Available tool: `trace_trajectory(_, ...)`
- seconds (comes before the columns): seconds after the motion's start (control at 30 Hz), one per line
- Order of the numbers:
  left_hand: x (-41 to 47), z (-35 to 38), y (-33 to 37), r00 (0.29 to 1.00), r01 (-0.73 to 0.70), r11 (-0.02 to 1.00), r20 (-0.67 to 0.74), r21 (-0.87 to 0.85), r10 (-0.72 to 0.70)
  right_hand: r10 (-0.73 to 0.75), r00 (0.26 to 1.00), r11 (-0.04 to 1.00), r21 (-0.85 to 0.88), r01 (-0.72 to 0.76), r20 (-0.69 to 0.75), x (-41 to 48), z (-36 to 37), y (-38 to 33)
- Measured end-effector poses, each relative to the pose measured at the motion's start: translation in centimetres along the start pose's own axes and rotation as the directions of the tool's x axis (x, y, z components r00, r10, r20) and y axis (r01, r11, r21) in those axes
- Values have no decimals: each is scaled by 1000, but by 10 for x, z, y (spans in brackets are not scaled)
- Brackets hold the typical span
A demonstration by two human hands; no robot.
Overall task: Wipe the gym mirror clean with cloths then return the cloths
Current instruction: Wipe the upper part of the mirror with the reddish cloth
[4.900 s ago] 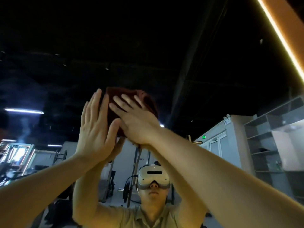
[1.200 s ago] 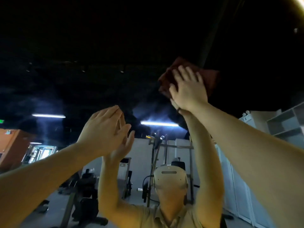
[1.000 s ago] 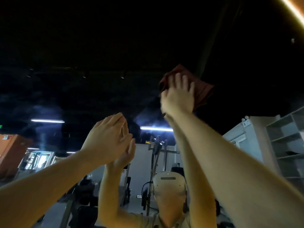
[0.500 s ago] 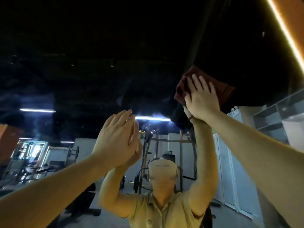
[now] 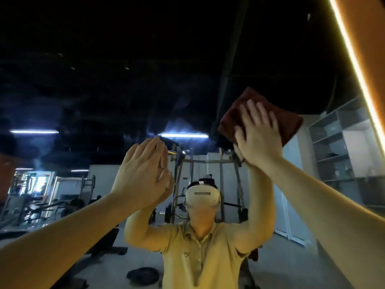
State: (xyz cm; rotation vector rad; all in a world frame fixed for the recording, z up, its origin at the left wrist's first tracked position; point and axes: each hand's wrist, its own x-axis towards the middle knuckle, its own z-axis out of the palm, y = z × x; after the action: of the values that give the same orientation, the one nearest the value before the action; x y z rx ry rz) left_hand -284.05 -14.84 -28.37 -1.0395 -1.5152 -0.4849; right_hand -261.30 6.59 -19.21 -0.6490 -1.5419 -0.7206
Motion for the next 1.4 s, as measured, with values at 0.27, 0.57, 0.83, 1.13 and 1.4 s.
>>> trace_trajectory(0.27, 1, 20, 30, 985, 34, 978, -160, -204, -68, -369, 929, 926, 80, 370, -20, -126, 33, -78)
trace_trajectory(0.57, -5, 36, 44, 995, 44, 997, -87, -71, -50, 153, 984, 979, 151, -138, -92, -64, 1, 48)
trace_trajectory(0.83, -19, 20, 6, 969, 67, 969, -214, -240, -120, -257, 960, 935, 224, 276, -113, -89, 24, -135)
trace_trajectory(1.13, -48, 17, -47, 994, 107, 984, -12, -143, -110, -114, 965, 962, 214, 167, -238, 23, 3, -98)
trace_trajectory(1.4, -44, 14, -75, 913, 200, 891, -252, -408, -320, -245, 947, 897, 323, 302, -207, -30, 17, -224)
